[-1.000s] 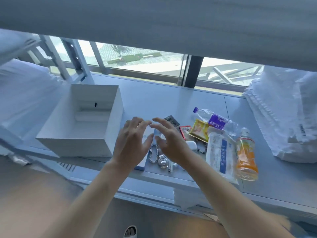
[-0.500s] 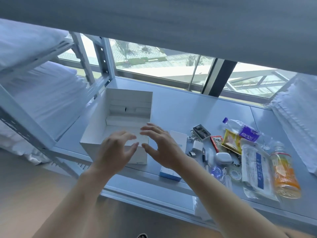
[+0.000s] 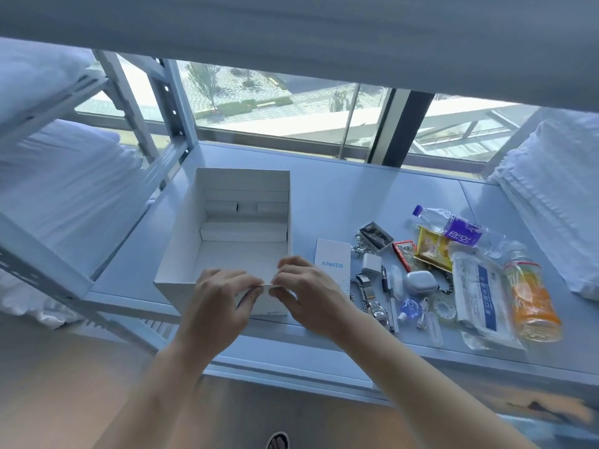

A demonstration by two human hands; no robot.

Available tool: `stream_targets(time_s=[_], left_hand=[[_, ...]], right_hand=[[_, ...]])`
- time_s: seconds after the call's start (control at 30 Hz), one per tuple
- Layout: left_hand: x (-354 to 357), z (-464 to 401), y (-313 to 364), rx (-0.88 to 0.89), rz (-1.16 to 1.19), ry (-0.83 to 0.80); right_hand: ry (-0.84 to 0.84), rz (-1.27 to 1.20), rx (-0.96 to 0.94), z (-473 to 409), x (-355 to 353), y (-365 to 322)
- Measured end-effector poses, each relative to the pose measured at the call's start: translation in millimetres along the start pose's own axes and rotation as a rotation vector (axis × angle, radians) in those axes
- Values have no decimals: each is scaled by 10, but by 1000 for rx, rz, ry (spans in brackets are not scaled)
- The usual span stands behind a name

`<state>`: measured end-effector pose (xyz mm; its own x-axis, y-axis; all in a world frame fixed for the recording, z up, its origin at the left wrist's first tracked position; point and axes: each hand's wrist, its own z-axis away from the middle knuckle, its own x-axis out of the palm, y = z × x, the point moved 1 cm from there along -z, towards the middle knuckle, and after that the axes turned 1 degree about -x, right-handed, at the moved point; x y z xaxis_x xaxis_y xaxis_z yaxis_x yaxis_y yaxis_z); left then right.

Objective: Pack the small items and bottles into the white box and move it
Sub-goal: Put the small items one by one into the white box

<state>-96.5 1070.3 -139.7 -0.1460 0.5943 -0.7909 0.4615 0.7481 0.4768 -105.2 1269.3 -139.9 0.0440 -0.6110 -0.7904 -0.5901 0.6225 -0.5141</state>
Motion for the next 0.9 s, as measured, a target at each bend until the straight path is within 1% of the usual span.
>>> stream_targets(time_s=[0.23,0.47,0.7,0.9], left_hand=[[163,42,155,36,13,19],[221,63,287,54,34,15],[278,65,405,66,32,9],[295,70,455,42,53,16]], right_hand=[[68,54,55,276,-70,-29],[96,75,91,440,-128,-60],[92,70,115,569,-162,-9],[78,60,88,590,-185,26]])
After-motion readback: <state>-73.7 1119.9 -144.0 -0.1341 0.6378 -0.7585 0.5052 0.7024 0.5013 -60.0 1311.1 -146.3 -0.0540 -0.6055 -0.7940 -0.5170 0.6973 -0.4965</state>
